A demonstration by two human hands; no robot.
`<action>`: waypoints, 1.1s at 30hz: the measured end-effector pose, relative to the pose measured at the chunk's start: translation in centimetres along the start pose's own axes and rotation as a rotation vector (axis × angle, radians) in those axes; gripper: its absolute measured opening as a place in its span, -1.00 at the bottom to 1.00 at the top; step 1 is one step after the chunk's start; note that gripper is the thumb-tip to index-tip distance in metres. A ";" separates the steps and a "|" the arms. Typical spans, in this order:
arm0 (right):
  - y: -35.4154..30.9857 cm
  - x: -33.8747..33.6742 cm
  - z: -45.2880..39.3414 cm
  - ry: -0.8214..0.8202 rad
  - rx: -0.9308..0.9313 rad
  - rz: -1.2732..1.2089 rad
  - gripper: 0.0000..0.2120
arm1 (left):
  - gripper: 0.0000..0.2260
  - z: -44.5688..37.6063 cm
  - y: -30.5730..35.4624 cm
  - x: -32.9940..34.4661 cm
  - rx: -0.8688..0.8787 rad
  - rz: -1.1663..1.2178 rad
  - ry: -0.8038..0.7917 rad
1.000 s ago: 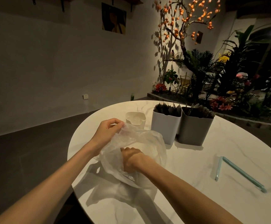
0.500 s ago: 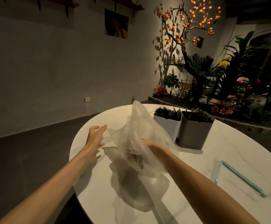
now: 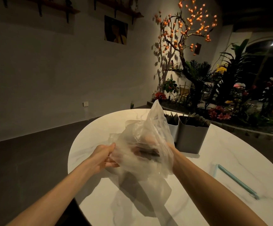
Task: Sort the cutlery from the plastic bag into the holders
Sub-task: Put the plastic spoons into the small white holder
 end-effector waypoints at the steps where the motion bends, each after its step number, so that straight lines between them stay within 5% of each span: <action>1: -0.5 0.4 -0.1 -0.047 -0.022 -0.010 -0.80 | -0.72 -0.1 0.0 0.1 0.007 -0.006 0.010; 4: -0.7 0.9 -0.7 -0.087 -0.011 0.069 -0.84 | -0.71 -0.2 -0.1 0.7 0.017 0.073 0.022; 7: -0.2 0.7 -0.7 -0.108 -0.080 0.093 -0.76 | -0.58 0.4 -0.8 2.7 -0.105 0.178 -0.265; 11: 0.2 -0.2 0.1 -0.080 -0.068 -0.037 -0.71 | -0.41 1.7 -1.2 4.2 -0.071 -0.107 -0.474; 18: -0.4 0.5 -3.5 -0.140 0.055 0.249 -0.75 | -0.44 -0.2 -1.0 1.5 -0.046 -0.273 -0.227; 22: 0.9 0.6 -4.3 -0.182 0.201 0.056 -0.77 | -0.41 -1.4 -1.0 -0.3 -0.044 -0.254 -0.069; 25: 1.2 0.9 -5.2 -0.238 0.251 -0.118 -0.80 | -0.57 -2.4 -1.3 -1.9 -0.009 -0.299 0.089; 33: 0.8 -1.0 -2.9 -0.516 0.319 -0.053 -0.86 | -0.62 -2.6 -0.9 -5.5 0.070 -0.726 0.399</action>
Point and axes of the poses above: each hand's wrist, its own z-axis away from the middle knuckle, its own x-axis out of the palm, y = z × x, the point moved 6 cm from there along -z, towards the middle knuckle, and after that the axes turned 6 degrees about -x, right-handed, at the moved point
